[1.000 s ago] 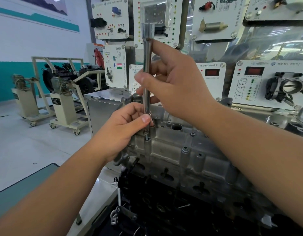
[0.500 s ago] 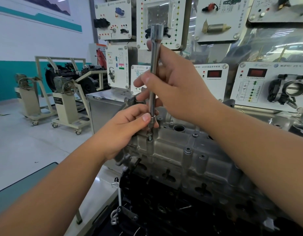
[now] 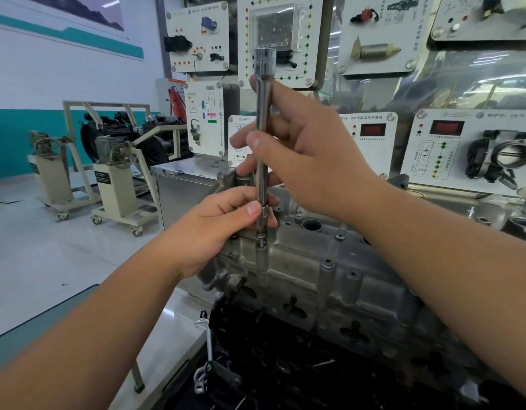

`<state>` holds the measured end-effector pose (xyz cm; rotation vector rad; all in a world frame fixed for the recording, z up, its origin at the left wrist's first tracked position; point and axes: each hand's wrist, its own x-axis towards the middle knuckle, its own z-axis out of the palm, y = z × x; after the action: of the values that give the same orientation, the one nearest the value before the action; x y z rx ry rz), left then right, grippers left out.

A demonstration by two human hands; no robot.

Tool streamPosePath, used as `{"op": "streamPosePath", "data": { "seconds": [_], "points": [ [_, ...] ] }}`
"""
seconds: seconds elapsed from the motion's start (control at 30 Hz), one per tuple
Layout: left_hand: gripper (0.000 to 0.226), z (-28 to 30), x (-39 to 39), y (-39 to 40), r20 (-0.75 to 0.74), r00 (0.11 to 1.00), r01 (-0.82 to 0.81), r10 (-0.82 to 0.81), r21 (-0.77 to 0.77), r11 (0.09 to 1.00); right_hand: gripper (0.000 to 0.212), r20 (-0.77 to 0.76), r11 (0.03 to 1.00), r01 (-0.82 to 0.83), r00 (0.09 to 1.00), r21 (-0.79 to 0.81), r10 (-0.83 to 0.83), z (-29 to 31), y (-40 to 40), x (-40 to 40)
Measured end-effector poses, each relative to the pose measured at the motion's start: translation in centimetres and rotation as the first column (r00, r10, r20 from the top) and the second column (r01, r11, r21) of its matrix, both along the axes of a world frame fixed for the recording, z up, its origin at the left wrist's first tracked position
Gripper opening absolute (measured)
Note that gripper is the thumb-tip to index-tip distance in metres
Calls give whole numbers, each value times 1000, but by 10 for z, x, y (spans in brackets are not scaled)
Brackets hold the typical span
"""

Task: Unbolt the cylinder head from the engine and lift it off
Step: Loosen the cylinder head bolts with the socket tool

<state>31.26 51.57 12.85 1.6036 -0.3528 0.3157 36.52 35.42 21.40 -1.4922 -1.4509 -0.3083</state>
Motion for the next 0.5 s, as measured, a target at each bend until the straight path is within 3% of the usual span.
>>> {"op": "streamPosePath", "data": {
  "seconds": [0.23, 0.3, 0.4, 0.5],
  "points": [
    [9, 1, 1, -5, 62, 998, -10, 11, -11, 1000, 36, -23, 990, 102, 995, 101, -101, -1, 1, 3],
    [7, 0, 1, -5, 54, 998, -29, 30, -10, 1000, 31, -34, 992, 95, 995, 88, -93, -1, 1, 4],
    [21, -1, 0, -2, 9, 999, -36, 36, -15, 999, 33, -31, 996, 78, 997, 51, -77, -1, 1, 2],
    [14, 0, -1, -2, 16, 1000, -17, 17, 0, 1000, 36, -40, 997, 43, 998, 57, -41, -1, 1, 1]
  ]
}}
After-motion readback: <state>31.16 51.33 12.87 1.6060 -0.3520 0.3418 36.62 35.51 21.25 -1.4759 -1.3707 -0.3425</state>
